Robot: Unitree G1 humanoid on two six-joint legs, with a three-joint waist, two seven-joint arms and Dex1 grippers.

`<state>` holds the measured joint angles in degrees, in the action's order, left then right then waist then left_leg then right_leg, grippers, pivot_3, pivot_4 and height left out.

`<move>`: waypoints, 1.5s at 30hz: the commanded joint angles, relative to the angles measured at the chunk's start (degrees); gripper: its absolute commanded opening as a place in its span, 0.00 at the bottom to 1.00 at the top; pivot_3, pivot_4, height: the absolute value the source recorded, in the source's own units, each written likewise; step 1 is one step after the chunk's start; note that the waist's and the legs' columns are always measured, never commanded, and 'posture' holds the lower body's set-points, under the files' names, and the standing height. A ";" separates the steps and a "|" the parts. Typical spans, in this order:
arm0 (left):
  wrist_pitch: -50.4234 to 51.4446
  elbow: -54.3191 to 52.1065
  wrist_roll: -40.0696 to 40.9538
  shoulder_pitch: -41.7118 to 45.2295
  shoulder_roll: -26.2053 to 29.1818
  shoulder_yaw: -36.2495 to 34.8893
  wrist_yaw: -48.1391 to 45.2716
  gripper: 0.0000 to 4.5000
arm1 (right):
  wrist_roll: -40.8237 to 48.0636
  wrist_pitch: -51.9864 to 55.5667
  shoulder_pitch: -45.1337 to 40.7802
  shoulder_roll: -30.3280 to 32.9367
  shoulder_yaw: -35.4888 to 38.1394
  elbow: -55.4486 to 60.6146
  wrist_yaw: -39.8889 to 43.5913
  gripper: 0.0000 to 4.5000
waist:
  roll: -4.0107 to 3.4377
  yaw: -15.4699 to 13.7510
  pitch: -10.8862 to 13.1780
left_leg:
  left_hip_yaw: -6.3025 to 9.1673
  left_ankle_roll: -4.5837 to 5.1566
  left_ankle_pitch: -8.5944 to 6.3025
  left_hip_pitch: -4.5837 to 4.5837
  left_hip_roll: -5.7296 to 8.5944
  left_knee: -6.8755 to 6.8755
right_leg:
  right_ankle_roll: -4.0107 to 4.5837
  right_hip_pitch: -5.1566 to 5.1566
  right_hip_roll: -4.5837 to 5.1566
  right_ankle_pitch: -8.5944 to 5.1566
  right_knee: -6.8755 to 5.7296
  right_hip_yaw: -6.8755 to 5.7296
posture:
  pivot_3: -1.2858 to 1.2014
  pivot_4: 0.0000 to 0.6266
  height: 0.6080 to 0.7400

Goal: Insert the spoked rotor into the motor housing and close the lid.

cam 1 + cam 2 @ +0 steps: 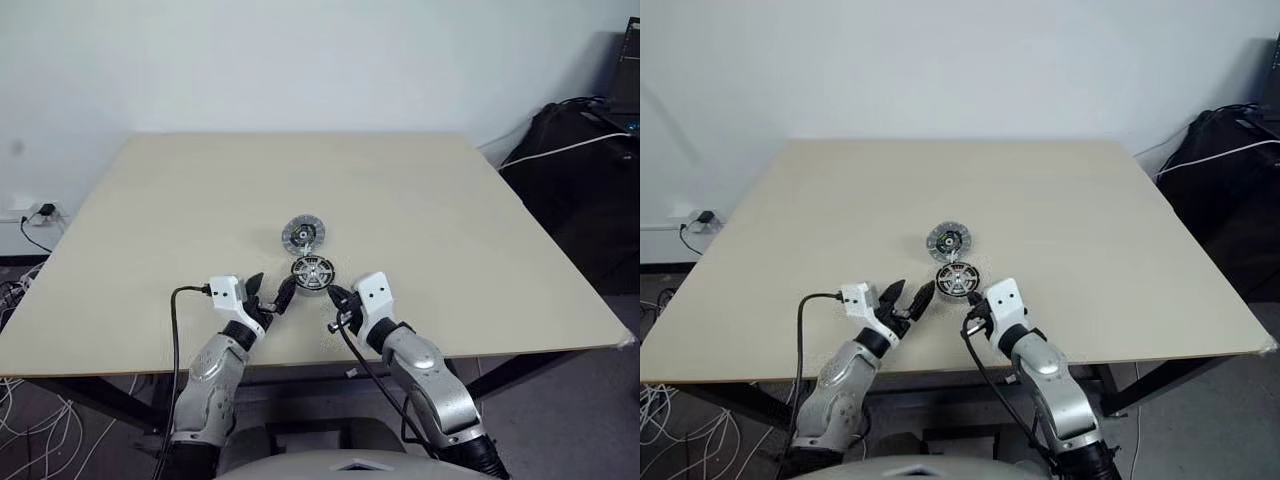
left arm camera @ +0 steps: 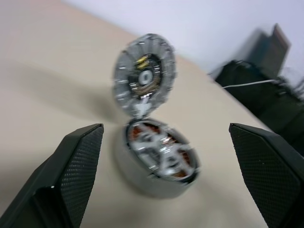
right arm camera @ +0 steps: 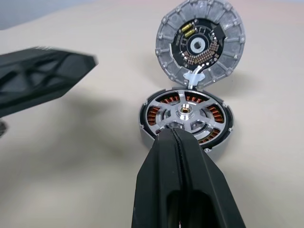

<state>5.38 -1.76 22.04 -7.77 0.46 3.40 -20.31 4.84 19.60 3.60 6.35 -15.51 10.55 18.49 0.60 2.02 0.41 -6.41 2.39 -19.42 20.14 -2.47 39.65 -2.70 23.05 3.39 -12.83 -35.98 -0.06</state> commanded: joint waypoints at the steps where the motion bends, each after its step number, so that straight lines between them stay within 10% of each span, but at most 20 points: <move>1: -3.56 -3.59 -4.45 -0.01 0.65 0.65 1.53 0.99 | -0.70 -2.48 -3.44 -0.93 0.62 -2.73 -0.71 0.00 | 0.00 0.05 0.00 | -0.01 0.00 0.00 0.00 0.00 0.00 | 0.00 0.00 0.00 0.00 0.00 0.00 | 0.52 0.00 1.00; 32: -8.54 -2.09 -12.95 -1.99 1.75 2.56 2.99 0.99 | -7.11 -9.11 -28.84 -8.24 1.61 -42.73 -4.56 0.00 | -0.41 0.59 -0.16 | -0.16 -0.04 0.04 0.35 -0.01 -0.01 | -0.35 0.36 -0.03 0.22 -0.02 -0.10 | 0.52 0.00 1.00; 45: -8.83 -1.52 -12.88 -1.75 2.32 3.05 1.90 0.99 | -7.61 -7.68 -25.93 -7.50 1.90 -33.97 -2.85 0.00 | -0.86 1.22 -0.52 | -0.13 -0.10 0.08 0.32 -0.01 0.00 | -0.38 0.31 -0.03 0.24 -0.05 -0.14 | 0.52 0.00 1.00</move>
<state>-2.54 -2.47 9.14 -10.29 2.59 6.12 -17.88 -3.16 12.05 -22.15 -1.30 -14.15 -28.02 15.12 -0.26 3.25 -0.10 -6.53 2.29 -19.34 20.48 -2.47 39.65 -3.08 23.38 3.36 -12.59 -36.03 -0.20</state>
